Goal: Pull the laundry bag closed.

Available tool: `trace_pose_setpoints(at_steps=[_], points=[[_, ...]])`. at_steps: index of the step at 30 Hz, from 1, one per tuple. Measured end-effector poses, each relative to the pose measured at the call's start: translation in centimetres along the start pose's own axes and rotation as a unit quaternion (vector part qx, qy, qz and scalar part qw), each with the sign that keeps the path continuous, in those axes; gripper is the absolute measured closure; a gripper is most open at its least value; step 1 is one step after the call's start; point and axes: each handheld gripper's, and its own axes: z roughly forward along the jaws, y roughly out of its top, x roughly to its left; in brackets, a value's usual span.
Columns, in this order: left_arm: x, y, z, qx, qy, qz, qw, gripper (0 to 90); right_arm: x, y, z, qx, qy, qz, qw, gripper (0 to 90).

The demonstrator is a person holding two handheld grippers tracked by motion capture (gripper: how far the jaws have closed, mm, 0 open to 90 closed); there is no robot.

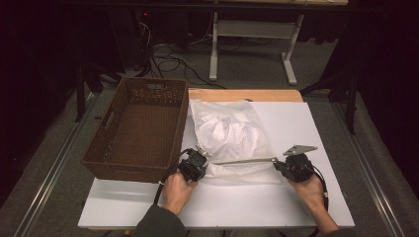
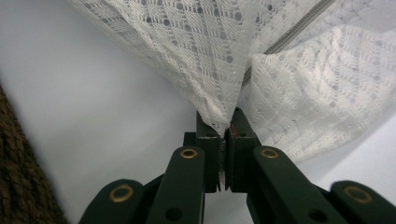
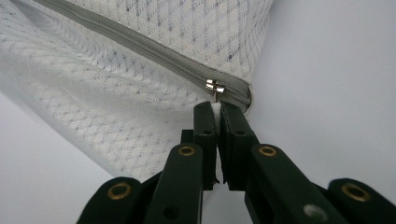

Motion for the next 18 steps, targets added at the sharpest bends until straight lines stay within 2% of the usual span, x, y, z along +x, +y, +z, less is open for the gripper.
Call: trace_pose_setpoints(at_steps=[4, 8, 18], points=[[0.03, 0.01, 0.0, 0.0, 0.0, -0.001, 1.0, 86.0, -0.12, -0.05, -0.03, 0.005, 0.001, 0.006, 1.0, 87.0], [-0.21, 0.04, -0.09, 0.003, 0.013, 0.003, 0.9999, 86.2, -0.2, -0.08, 0.05, 0.005, 0.0, 0.006, 1.0, 87.0], [-0.03, 0.08, -0.22, 0.013, 0.032, -0.003, 0.9994, 86.4, -0.29, -0.13, -0.03, 0.009, 0.007, 0.005, 0.9999, 86.9]])
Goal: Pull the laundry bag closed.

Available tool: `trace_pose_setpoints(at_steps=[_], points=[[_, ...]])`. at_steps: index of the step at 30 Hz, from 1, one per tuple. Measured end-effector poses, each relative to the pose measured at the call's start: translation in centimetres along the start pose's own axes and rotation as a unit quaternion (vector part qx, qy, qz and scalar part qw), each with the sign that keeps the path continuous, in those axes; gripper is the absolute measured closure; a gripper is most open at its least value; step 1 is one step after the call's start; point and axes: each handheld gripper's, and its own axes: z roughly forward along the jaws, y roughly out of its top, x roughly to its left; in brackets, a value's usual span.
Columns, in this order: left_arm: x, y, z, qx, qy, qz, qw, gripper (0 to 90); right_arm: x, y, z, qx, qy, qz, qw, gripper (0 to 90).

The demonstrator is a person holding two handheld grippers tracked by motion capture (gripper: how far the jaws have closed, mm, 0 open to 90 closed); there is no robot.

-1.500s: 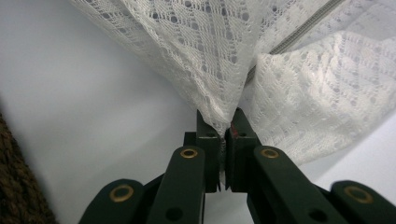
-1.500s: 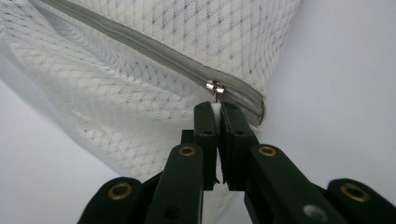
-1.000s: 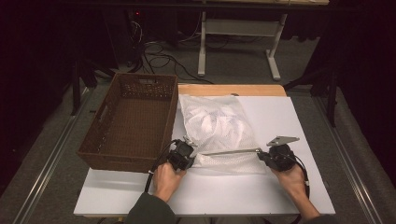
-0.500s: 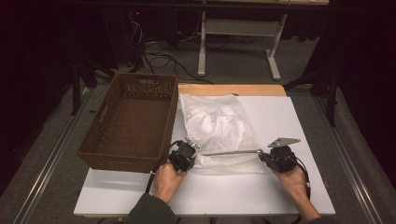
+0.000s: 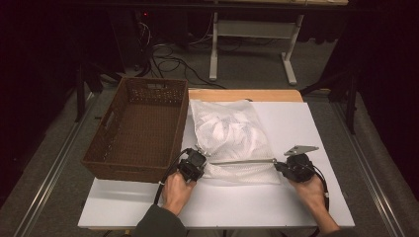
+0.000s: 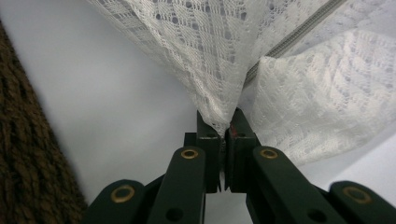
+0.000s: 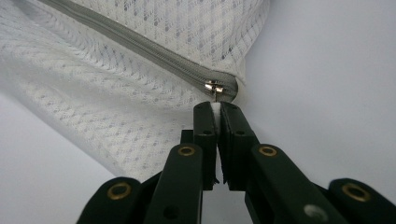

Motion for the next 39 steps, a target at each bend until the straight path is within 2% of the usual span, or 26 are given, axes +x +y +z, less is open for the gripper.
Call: trace_pose_setpoints(at_steps=[7, 18, 24, 28, 30, 33, 36, 39], points=[[-0.3, -0.1, -0.1, 0.002, 0.023, 0.013, 0.9997, 86.4, 0.0, -0.1, 0.2, 0.002, 0.001, 0.007, 1.0, 87.0], [-0.2, -0.1, -0.2, 0.01, 0.036, 0.019, 0.9991, 86.4, -0.1, -0.5, 0.4, 0.005, 0.008, 0.016, 0.9998, 87.1], [-0.1, -0.2, -0.2, 0.014, 0.035, 0.016, 0.9992, 86.3, 0.1, -0.6, 0.5, 0.008, 0.01, 0.016, 0.9998, 87.0], [-0.5, -0.2, -0.5, 0.005, 0.036, 0.026, 0.999, 84.4, 0.2, -0.5, 0.3, 0.007, 0.011, 0.011, 0.9999, 85.8], [-0.8, -0.1, -0.7, 0.002, 0.035, 0.029, 0.9989, 78.3, 0.2, -0.4, 0.1, 0.001, 0.01, 0.013, 0.9999, 78.3], [-0.9, 0.1, -1.1, -0.008, 0.02, 0.022, 0.9995, 66.2, 0.0, 0.1, -0.5, -0.016, 0.007, 0.018, 0.9997, 67.9], [-0.8, 0.4, -1.8, -0.022, 0.002, 0.005, 0.9997, 56.9, -0.1, 0.8, -1.1, -0.036, 0.003, 0.017, 0.9992, 60.8], [-0.7, 0.7, -2.4, -0.041, -0.004, -0.014, 0.999, 49.7, 0.0, 1.7, -1.2, -0.05, 0.004, 0.015, 0.9986, 56.9]])
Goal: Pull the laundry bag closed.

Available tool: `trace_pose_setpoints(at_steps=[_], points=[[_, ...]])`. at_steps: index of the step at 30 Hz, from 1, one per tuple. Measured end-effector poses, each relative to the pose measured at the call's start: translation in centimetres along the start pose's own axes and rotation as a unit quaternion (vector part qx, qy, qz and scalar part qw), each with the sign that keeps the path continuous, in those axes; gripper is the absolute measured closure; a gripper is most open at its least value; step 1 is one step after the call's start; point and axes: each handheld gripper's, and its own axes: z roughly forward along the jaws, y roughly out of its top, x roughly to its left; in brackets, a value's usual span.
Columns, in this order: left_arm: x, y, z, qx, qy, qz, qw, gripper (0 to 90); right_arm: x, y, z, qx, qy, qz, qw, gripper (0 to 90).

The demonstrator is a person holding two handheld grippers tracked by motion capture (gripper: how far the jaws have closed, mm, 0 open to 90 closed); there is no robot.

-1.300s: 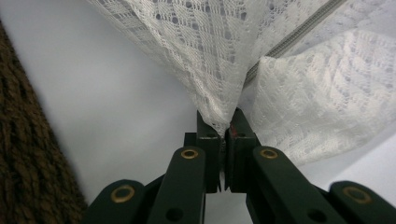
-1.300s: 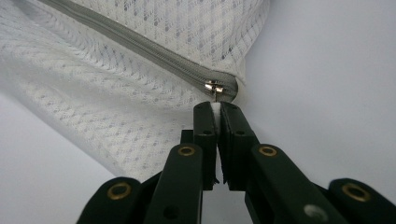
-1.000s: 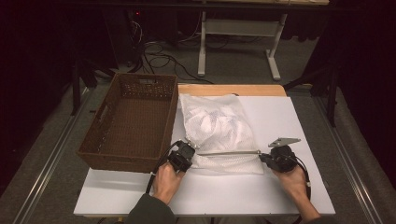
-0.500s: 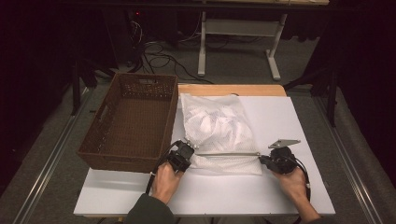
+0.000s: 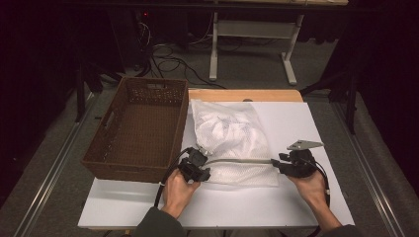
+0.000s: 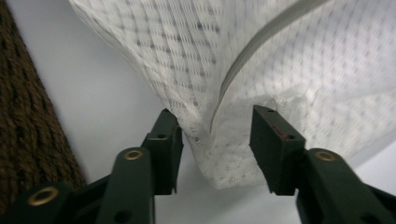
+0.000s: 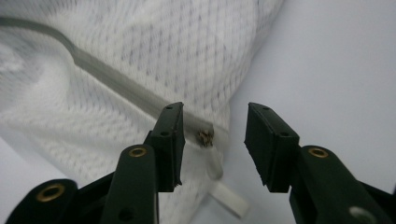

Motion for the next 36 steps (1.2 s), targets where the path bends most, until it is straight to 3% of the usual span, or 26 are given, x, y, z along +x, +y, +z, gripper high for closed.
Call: trace_pose_setpoints(at_steps=[3, 7, 10, 12, 14, 17, 20, 23, 26, 28, 31, 36], points=[[-0.2, 0.7, 0.4, -0.008, -0.005, -0.003, 1.0, 47.6, 0.2, 0.9, 1.1, -0.002, 0.002, -0.001, 1.0, 53.6], [-0.1, 2.2, 2.5, 0.014, -0.002, -0.003, 0.9999, 50.8, 0.5, 1.8, 3.8, 0.018, 0.013, 0.007, 0.9997, 52.0], [0.2, 3.2, 4.1, 0.021, 0.003, -0.007, 0.9998, 57.0, 1.0, 1.8, 5.3, 0.036, 0.022, 0.008, 0.9991, 62.0], [0.5, 3.6, 4.8, 0.023, 0.0, -0.011, 0.9997, 62.1, 1.5, 1.6, 6.0, 0.052, 0.018, -0.005, 0.9985, 69.6], [0.5, 3.7, 5.3, 0.022, 0.001, -0.007, 0.9997, 68.2, 1.8, 1.5, 6.2, 0.052, 0.017, -0.006, 0.9985, 75.8], [0.6, 3.7, 5.3, 0.024, 0.005, 0.0, 0.9997, 83.8, 2.1, 1.4, 6.0, 0.056, 0.015, -0.019, 0.9981, 89.3], [0.6, 3.6, 4.9, 0.03, 0.017, 0.007, 0.9994, 87.0, 2.4, 1.3, 5.8, 0.057, 0.009, -0.032, 0.9978, 90.0], [0.4, 3.5, 4.4, 0.035, 0.035, 0.017, 0.9986, 87.2, 2.7, 1.0, 5.5, 0.053, 0.013, -0.032, 0.998, 90.0], [0.5, 3.3, 4.1, 0.034, 0.039, 0.015, 0.9985, 85.7, 3.4, 0.6, 5.3, 0.058, 0.016, -0.044, 0.9972, 90.0], [0.7, 3.3, 4.0, 0.033, 0.026, 0.007, 0.9991, 78.5, 3.4, 0.6, 5.2, 0.057, 0.022, -0.045, 0.9971, 87.8], [1.0, 3.3, 3.2, 0.016, -0.004, -0.013, 0.9998, 68.5, 3.1, 0.9, 4.6, 0.039, 0.034, -0.024, 0.9984, 71.6], [1.2, 3.2, 2.4, -0.003, -0.032, -0.019, 0.9993, 54.5, 2.3, 0.9, 3.7, 0.024, 0.026, -0.005, 0.9994, 57.7]])
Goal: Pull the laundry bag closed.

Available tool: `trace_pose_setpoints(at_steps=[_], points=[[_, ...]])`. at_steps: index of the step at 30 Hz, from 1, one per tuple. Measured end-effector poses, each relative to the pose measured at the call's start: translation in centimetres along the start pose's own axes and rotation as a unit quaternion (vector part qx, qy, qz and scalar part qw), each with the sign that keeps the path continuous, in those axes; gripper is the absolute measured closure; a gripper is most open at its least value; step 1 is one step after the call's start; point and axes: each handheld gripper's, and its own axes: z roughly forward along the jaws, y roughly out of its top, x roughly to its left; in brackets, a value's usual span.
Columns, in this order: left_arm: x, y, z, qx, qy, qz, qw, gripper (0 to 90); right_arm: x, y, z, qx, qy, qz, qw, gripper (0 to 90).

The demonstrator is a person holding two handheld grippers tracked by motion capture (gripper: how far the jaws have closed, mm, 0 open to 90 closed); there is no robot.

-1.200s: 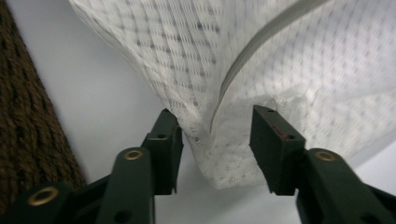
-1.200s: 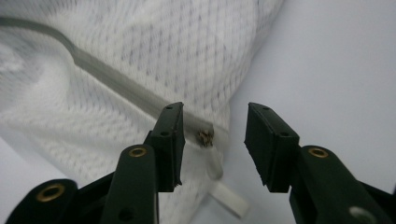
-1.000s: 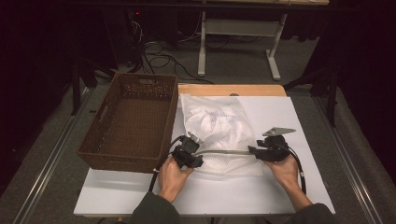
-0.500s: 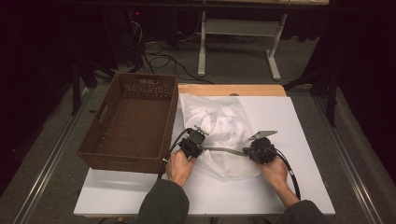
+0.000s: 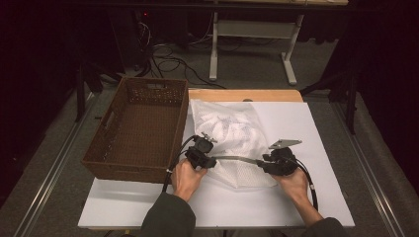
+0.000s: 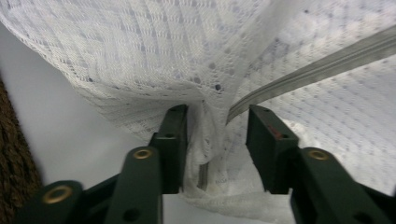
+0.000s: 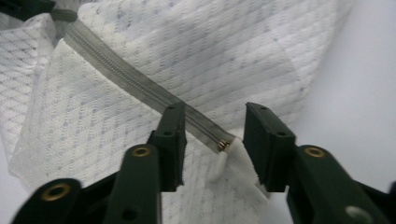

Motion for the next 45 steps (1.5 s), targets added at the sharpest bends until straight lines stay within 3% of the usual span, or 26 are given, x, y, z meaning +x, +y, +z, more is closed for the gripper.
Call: trace_pose_setpoints(at_steps=[5, 11, 15, 20, 26, 33, 37, 45], points=[[0.5, -0.1, -1.6, -0.022, -0.018, -0.014, 0.9995, 47.8, -0.2, 0.0, -1.3, -0.02, -0.013, -0.004, 0.9997, 47.8], [0.5, -1.1, -3.6, -0.039, -0.028, -0.013, 0.9987, 47.0, -0.2, -0.1, -3.7, -0.056, -0.015, 0.008, 0.9983, 47.4], [0.8, -1.9, -4.8, -0.052, -0.039, -0.016, 0.9978, 46.8, 0.2, -0.2, -4.5, -0.054, -0.022, -0.006, 0.9983, 47.2], [0.1, -2.7, -5.8, -0.064, -0.046, -0.001, 0.9969, 46.7, 0.6, -0.6, -4.9, -0.051, -0.007, -0.008, 0.9986, 48.5], [-0.7, -3.9, -6.1, -0.069, -0.057, 0.008, 0.996, 46.3, 1.4, -1.5, -5.8, -0.062, 0.011, -0.008, 0.9979, 48.4], [-1.0, -5.2, -6.2, -0.066, -0.064, 0.008, 0.9957, 46.1, 1.6, -2.4, -7.0, -0.081, 0.01, -0.002, 0.9967, 48.5], [-0.9, -5.8, -6.0, -0.066, -0.068, 0.0, 0.9955, 46.1, 1.4, -3.0, -7.1, -0.083, 0.01, 0.013, 0.9964, 48.8], [-1.0, -6.4, -5.5, -0.063, -0.066, -0.001, 0.9959, 45.6, 1.4, -4.0, -6.6, -0.082, 0.006, 0.019, 0.9964, 49.5]])
